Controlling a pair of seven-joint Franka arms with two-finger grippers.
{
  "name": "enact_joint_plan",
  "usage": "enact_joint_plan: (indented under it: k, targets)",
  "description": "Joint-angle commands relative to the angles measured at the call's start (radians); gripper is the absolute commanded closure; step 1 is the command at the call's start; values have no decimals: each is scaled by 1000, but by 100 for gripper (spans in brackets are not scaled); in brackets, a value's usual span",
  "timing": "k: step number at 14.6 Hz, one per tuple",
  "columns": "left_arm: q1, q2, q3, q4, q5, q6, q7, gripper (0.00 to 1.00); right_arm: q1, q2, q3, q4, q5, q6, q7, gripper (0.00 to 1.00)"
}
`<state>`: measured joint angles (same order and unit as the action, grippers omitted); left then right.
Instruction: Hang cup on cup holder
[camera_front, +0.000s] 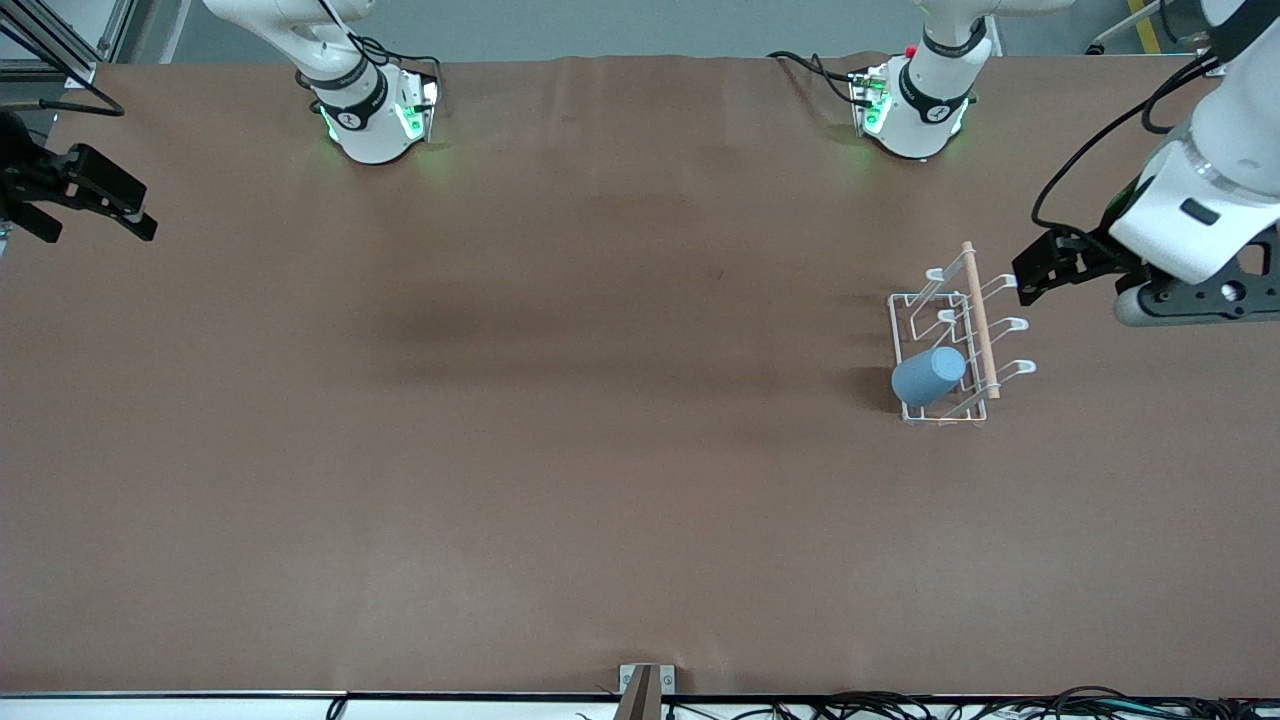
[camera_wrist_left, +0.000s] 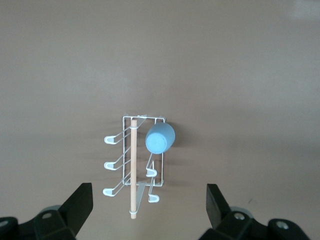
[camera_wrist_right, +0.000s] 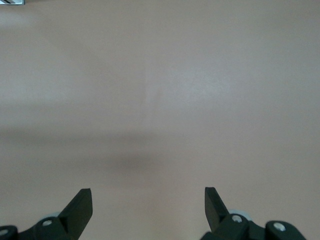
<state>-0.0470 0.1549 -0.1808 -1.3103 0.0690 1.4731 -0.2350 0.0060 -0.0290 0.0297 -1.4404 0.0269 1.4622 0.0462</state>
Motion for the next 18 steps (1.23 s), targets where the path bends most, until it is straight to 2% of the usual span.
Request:
enact_joint_plan:
  k: [1, 3, 8, 18]
  targets:
    - [4, -124, 42, -131, -47, 4, 31, 0, -9, -15, 6, -18, -5, 4, -12, 1]
    - [-1, -198, 81, -219, -77, 6, 77, 0, -9, -14, 6, -20, -5, 4, -12, 1]
    - [-1, -333, 98, -377, -80, 53, 95, 0, -9, -14, 6, -20, -5, 4, -12, 1]
    - [4, -331, 98, -339, -87, 19, 106, 0, -11, -14, 6, -20, -5, 3, -12, 1]
